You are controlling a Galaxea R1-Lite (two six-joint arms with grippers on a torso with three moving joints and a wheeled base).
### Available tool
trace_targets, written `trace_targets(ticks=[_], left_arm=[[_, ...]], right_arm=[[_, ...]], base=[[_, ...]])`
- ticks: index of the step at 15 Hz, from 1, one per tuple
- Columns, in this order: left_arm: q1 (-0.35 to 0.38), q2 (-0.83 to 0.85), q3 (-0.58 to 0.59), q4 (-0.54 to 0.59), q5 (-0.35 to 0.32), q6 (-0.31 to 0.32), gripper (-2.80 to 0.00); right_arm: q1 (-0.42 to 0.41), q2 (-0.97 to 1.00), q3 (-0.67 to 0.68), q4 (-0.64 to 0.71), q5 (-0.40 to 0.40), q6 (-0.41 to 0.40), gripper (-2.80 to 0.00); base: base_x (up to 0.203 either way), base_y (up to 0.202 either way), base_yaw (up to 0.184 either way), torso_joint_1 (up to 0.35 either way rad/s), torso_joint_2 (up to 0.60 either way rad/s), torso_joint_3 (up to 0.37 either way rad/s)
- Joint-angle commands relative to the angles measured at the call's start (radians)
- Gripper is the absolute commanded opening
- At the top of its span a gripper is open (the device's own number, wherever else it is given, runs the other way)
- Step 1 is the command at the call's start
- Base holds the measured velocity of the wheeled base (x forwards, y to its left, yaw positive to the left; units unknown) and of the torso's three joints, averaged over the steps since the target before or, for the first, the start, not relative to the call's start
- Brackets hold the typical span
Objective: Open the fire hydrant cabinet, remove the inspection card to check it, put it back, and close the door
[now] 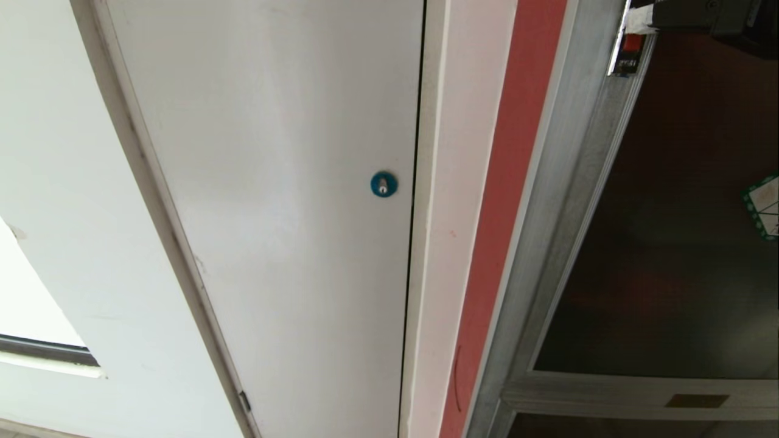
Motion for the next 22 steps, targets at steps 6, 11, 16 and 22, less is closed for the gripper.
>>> trace_targets(ticks=[6,11,16,22], left_arm=[[0.0,0.001,0.006,0.0,0.0,0.0,-2.8],[0.0,0.001,0.006,0.0,0.0,0.0,-2.8],[0.0,0.001,0.006,0.0,0.0,0.0,-2.8],[0.0,0.001,0.006,0.0,0.0,0.0,-2.8]], right_arm=[[0.0,-0.043,0.049,-0.001,0.004,0.002,-2.8],[0.002,-0.068,0.047,-0.006,0.008,0.003,-2.8],[0.006,-0.084,0.047,-0.006,0.01,0.005,-2.8],[0.01,-0.093,0.042,-0.007,0.01,0.003,-2.8]], base=[[0.0,0.0,0.0,0.0,0.0,0.0],[0.0,0.0,0.0,0.0,0.0,0.0],[0.0,0.0,0.0,0.0,0.0,0.0],[0.0,0.0,0.0,0.0,0.0,0.0]])
